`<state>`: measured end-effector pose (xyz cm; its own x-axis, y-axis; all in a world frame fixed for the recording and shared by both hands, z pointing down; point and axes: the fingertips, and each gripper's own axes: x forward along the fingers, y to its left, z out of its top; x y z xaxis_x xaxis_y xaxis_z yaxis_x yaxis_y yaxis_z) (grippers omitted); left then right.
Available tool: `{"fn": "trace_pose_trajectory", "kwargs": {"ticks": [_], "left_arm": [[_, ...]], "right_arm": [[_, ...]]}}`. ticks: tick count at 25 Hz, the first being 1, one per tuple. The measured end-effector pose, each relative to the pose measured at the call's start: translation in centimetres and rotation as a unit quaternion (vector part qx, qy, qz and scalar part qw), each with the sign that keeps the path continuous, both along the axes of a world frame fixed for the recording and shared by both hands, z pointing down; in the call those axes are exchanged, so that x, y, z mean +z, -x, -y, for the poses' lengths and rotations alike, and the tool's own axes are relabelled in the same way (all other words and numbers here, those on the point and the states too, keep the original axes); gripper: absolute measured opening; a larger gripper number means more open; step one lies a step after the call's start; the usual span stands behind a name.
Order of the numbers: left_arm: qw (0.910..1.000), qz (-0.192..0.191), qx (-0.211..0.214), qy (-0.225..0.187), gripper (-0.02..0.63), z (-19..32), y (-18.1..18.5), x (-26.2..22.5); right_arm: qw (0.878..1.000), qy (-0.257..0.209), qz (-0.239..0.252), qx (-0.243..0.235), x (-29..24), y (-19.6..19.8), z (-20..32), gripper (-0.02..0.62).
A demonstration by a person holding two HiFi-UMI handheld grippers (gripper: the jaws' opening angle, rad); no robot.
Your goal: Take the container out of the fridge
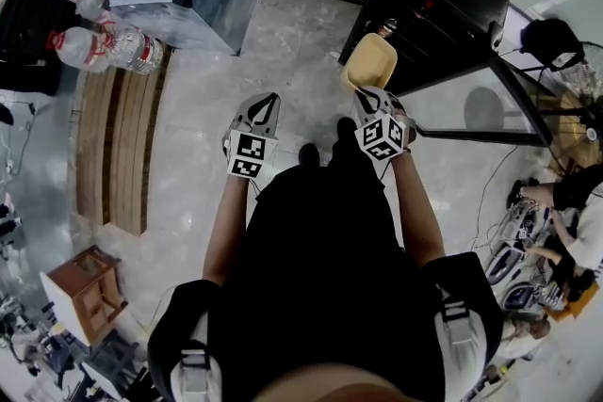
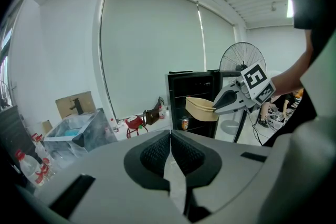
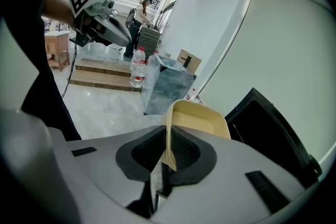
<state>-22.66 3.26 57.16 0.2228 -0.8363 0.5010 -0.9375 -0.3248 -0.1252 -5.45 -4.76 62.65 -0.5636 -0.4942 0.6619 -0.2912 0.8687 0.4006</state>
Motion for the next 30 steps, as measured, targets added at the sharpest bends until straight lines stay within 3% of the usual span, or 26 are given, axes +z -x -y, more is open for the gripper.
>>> {"fn": "trace_pose_trajectory", "kwargs": {"ticks": [30], "left_arm": [[1.0, 0.003, 0.006, 0.005, 0.021, 0.9, 2.0, 0.2]], "right_arm": [[1.0, -0.001, -0.006, 0.008, -0.2, 1.6, 1.3, 0.028]]}}
